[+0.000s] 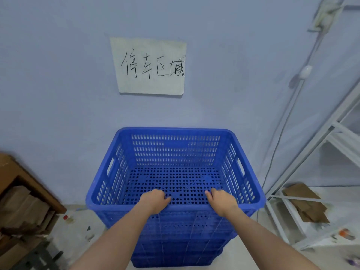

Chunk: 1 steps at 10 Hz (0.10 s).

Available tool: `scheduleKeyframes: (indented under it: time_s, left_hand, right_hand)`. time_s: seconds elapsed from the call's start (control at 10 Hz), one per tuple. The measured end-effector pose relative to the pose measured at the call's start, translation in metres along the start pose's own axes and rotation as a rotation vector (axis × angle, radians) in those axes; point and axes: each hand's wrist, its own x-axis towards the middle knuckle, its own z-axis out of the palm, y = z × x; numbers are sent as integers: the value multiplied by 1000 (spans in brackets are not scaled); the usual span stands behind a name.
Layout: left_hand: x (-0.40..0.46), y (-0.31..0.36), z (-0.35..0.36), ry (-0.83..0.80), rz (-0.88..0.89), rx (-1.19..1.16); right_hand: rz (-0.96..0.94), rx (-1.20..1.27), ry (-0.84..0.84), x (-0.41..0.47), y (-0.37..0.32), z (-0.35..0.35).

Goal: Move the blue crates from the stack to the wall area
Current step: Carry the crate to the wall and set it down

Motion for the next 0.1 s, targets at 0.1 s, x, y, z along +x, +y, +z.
scheduleKeyframes:
  time_s: [0.1]
  left_hand:
    - [-2,1,-30,33,15,45]
  right_hand:
    - [-38,134,-14,-8,-9,-10]
